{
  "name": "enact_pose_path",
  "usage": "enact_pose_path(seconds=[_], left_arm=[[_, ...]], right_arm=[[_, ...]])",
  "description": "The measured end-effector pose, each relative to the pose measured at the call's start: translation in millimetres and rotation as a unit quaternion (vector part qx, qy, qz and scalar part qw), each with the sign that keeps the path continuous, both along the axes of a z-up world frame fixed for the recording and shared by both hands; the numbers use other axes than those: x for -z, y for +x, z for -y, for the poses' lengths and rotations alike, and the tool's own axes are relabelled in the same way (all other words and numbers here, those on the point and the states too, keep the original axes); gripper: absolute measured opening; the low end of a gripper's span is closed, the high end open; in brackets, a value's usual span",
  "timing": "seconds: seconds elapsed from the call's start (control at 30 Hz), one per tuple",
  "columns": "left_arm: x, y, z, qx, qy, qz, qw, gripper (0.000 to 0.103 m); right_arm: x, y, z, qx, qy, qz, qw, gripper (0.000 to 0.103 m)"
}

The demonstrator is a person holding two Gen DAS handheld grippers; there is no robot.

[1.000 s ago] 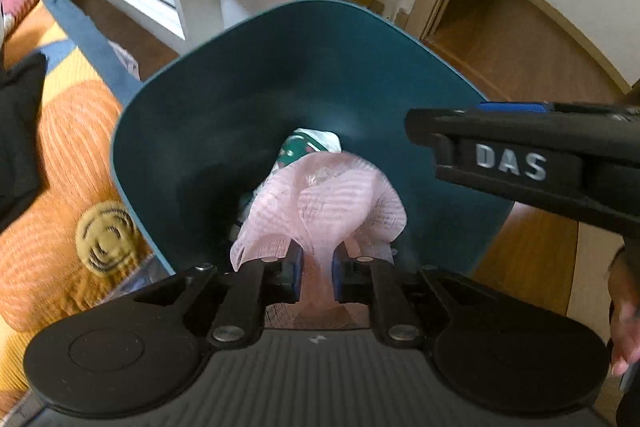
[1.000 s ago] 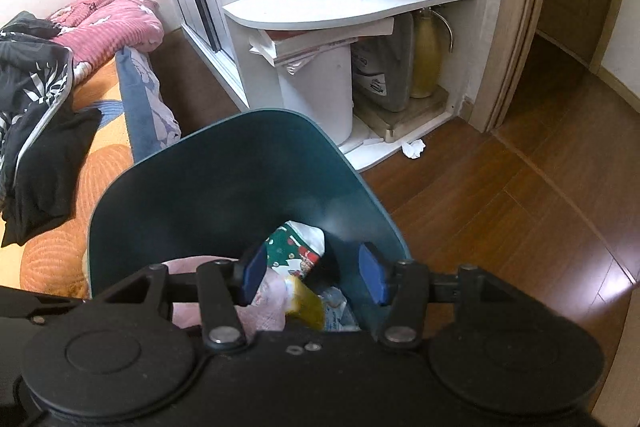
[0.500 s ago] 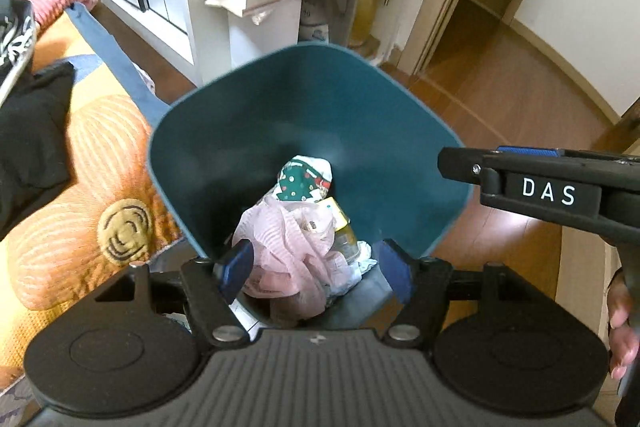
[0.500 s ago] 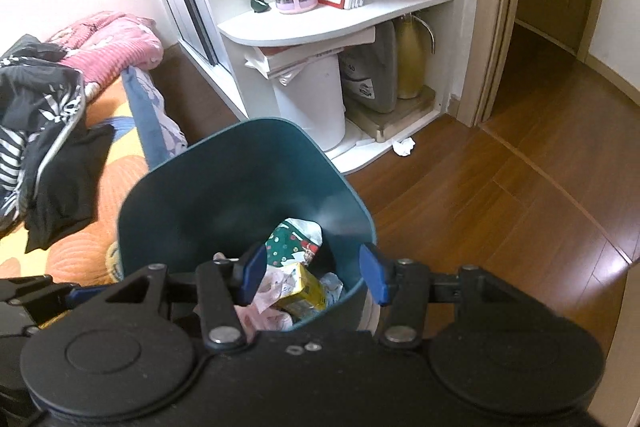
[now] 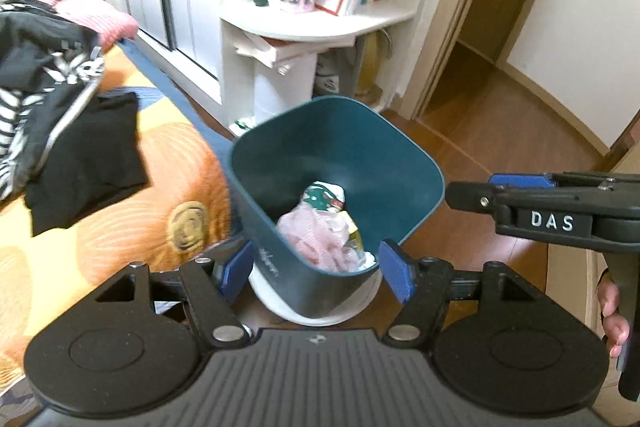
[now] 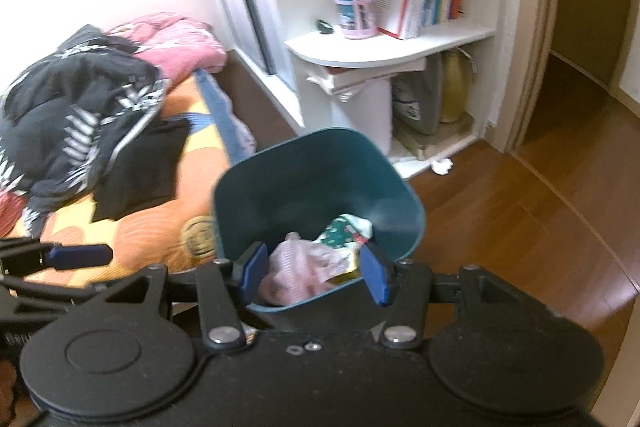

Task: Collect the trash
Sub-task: 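Move both open tools back under the bed toward the white tissue and cookie wrapper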

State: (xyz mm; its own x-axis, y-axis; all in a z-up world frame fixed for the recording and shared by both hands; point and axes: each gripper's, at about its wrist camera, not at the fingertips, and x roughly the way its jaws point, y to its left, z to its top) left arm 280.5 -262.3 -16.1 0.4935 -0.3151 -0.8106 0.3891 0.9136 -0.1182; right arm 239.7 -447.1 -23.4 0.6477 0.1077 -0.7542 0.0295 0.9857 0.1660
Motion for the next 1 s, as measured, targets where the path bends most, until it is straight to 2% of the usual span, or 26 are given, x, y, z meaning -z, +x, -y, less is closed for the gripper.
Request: enact_pose_path(seconds=[0.33, 0.4, 0.47, 0.6, 0.67, 0.77, 1.0], left_arm=[[-30, -53, -82, -0.043, -0.01, 0.02, 0.9988, 0.069], [-33, -65, -100, -0.052, -0.01, 0.024, 0.9983, 0.07], [-34, -75, -118, -0.062, -0.01, 0.028, 0.9976, 0.077], [-30, -89, -151, -0.091, -0.01, 0.033, 0.9953, 0.078], [-24, -92, -167, -0.11, -0.015, 0.031, 0.9934, 0.083], [-7, -92, -190, -0.139, -0.015, 0.022, 0.99, 0.084], [70, -84, -245, -0.207, -0.02, -0.035, 0.9774, 0.088]], right_arm=[[-21, -39, -65, -0.094, 0.013, 0.016, 0.995, 0.052], [-21, -45, -80, -0.113, 0.019, 0.015, 0.993, 0.052], [-18, -49, -96, -0.132, 0.027, 0.009, 0.991, 0.052], [-4, -52, -126, -0.167, 0.032, -0.006, 0.985, 0.052], [6, -51, -142, -0.183, 0.03, -0.014, 0.982, 0.052], [25, -50, -164, -0.204, 0.032, -0.028, 0.978, 0.052], [94, -26, -196, -0.197, 0.029, -0.084, 0.976, 0.053]])
